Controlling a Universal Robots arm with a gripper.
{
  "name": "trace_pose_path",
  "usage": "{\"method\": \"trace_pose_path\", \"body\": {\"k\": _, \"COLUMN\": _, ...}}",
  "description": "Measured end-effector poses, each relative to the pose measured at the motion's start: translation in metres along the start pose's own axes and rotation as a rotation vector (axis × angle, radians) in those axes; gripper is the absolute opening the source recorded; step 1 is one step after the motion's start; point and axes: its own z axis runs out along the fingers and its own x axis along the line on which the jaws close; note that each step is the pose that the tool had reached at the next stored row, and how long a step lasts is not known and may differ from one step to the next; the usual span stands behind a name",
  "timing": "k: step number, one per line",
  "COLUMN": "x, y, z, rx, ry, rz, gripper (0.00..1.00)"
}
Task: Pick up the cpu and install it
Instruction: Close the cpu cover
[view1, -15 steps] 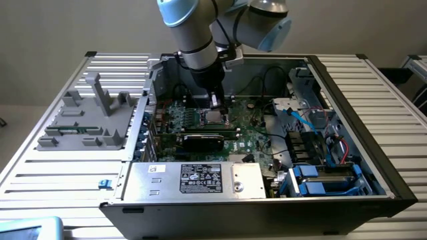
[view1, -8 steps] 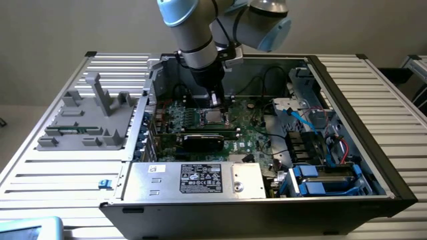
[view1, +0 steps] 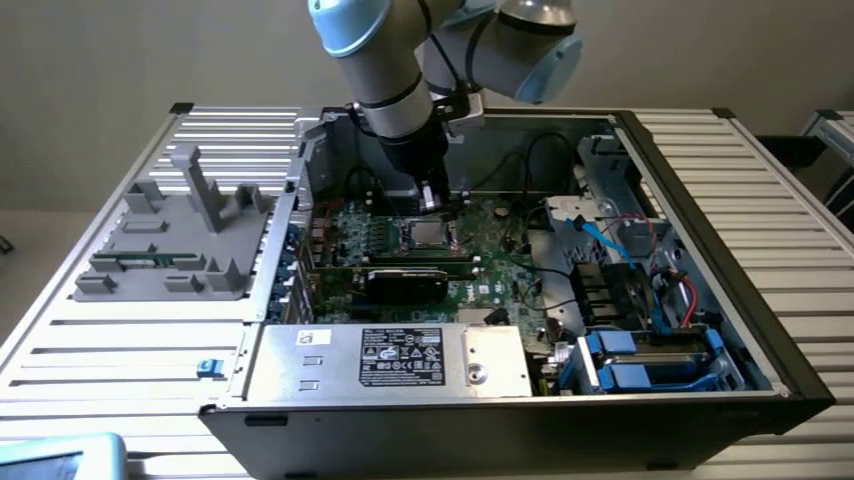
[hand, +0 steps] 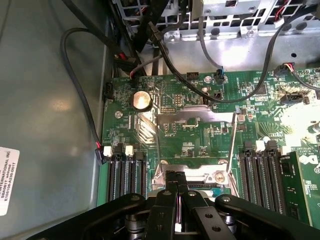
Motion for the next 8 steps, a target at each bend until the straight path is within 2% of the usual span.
{"method": "trace_pose_path", "body": {"k": 3, "x": 0.0000, "y": -0.0011, "z": -0.0001, "rx": -0.0043, "ry": 0.0060, "rz": 0.002, "gripper": 0.11}}
{"method": "trace_pose_path", "body": {"k": 6, "x": -0.0002, "y": -0.0024, "z": 0.0009, "rx": -0.0100, "ry": 0.0068, "rz": 0.002, "gripper": 0.11}}
{"method": "trace_pose_path", "body": {"k": 8, "x": -0.0004, "y": -0.0037, "z": 0.0019, "rx": -0.0163, "ry": 0.0071, "rz": 0.001, "gripper": 0.11}}
